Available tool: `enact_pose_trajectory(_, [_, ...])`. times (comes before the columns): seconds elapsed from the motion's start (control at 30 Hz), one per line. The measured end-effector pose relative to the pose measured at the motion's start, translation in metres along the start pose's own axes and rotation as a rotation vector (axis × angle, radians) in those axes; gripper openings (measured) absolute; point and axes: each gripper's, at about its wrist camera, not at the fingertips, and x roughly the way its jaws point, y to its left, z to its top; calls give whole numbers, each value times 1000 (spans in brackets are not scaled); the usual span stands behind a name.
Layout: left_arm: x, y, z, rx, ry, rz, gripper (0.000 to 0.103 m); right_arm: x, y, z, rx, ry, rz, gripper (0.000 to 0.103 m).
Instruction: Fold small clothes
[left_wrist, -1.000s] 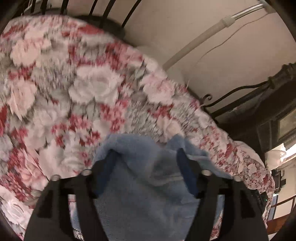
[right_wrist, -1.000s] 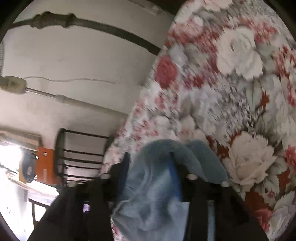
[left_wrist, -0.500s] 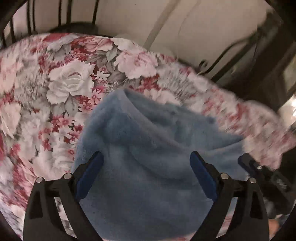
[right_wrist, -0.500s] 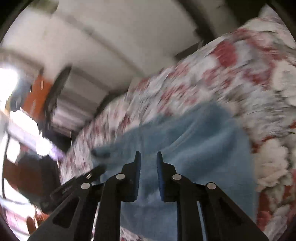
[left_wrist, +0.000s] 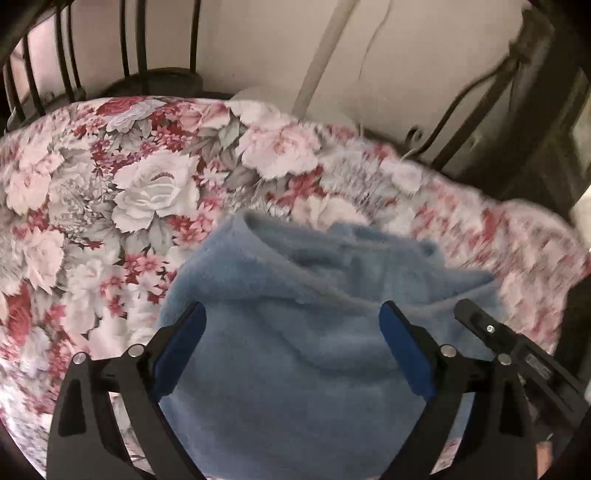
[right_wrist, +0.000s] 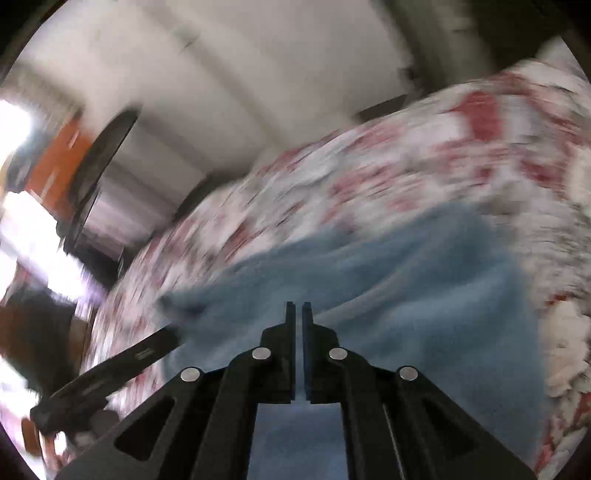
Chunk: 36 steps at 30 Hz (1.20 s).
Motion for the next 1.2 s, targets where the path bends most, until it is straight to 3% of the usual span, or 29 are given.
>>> enact_pose_trajectory(0.07, [13,2,-4,-1,38,96,92,19,15,-9,-54,65,-18,5])
enact_pose_trajectory(0.2, [23,14,-6,-88,99,35,92,55,14,-21,-81,163,-111,0])
enact_pose_trajectory(0.33, [20,13,-11,-74,108,45,92,60,4,-8,2,69,-129,0])
enact_pose_trajectory(0.47, [17,7,-7,-42,101,76,92,66,16,13,-30,19,-174,0])
enact_pose_trajectory(0.6, [23,11,-7,-45,116,86,93,34,28,10,-46,-27,-109,5])
enact_pose_trajectory(0.67, [21,11,-6,-41,107,92,93,25,40,-2,-76,2,-64,5])
enact_pose_trajectory(0.73, [16,13,-5,-31,82,160,93,29,46,-15,-100,79,-26,5])
enact_pose_trajectory(0.8, [16,17,-4,-37,83,199,93,46,49,-29,-119,143,-46,5])
enact_pose_trajectory(0.83, [19,22,-4,-54,99,193,93,61,48,-32,-126,174,-98,2])
enact_pose_trajectory(0.97, [34,31,-7,-70,163,215,93,90,29,-11,21,130,-113,0])
enact_pose_trajectory(1.07, [41,36,-8,-77,180,227,99,90,35,0,8,109,-113,0])
enact_pose_trajectory(1.2, [40,47,-7,-140,189,185,99,53,43,-7,-34,38,-93,5])
